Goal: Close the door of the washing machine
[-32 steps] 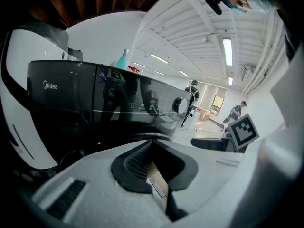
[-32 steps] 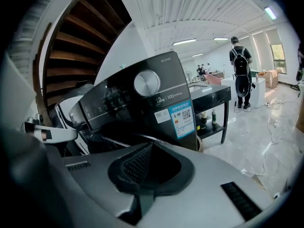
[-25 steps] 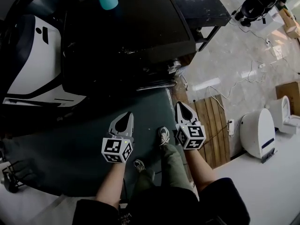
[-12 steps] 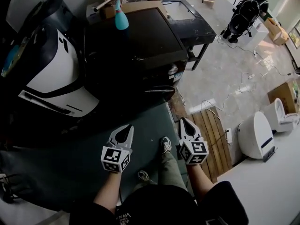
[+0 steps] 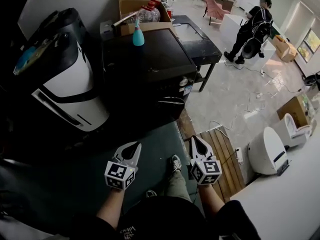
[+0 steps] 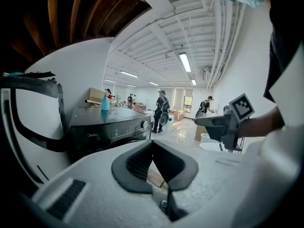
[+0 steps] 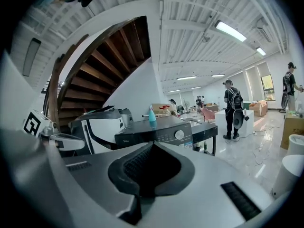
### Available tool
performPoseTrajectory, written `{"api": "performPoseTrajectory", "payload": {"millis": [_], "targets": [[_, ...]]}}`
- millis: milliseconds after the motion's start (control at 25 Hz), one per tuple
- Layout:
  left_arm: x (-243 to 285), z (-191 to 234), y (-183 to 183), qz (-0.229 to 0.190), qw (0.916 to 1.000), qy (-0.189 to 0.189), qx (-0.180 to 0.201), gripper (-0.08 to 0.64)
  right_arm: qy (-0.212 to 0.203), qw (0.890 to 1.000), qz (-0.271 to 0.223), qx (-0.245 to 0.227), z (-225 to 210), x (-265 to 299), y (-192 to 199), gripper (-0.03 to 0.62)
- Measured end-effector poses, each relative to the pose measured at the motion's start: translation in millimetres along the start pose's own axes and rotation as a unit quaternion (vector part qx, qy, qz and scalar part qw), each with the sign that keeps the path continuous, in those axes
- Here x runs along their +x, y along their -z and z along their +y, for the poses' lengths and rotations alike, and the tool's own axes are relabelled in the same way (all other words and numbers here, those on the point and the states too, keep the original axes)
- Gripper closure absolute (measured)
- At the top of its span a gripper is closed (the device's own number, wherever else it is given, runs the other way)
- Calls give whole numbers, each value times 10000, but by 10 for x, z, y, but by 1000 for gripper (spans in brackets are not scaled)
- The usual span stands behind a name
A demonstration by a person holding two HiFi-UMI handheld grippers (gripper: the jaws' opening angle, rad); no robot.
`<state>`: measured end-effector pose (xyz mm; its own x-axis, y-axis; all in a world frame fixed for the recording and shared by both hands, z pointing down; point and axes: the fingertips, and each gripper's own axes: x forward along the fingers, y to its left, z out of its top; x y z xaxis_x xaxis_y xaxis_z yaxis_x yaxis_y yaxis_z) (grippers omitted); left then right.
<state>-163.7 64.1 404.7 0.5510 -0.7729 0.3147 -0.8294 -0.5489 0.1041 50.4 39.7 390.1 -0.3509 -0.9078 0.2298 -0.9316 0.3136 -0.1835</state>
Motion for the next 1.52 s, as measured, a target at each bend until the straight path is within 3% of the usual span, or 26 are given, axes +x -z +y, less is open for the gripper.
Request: {"api": "performPoseTrajectory", "payload": {"millis": [400, 760, 1520], "targets": [[-646, -167, 22, -270, 9996, 71, 75, 549, 105, 9996, -182, -192, 392, -735, -50, 592], [-969, -304, 160, -198, 9997, 130, 82, 549, 147, 9996, -187, -144, 613, -1082, 36, 592], [-1189, -470, 278, -241, 9995, 200, 64, 549, 294, 9990, -144, -310, 634, -1261, 151, 594]]}}
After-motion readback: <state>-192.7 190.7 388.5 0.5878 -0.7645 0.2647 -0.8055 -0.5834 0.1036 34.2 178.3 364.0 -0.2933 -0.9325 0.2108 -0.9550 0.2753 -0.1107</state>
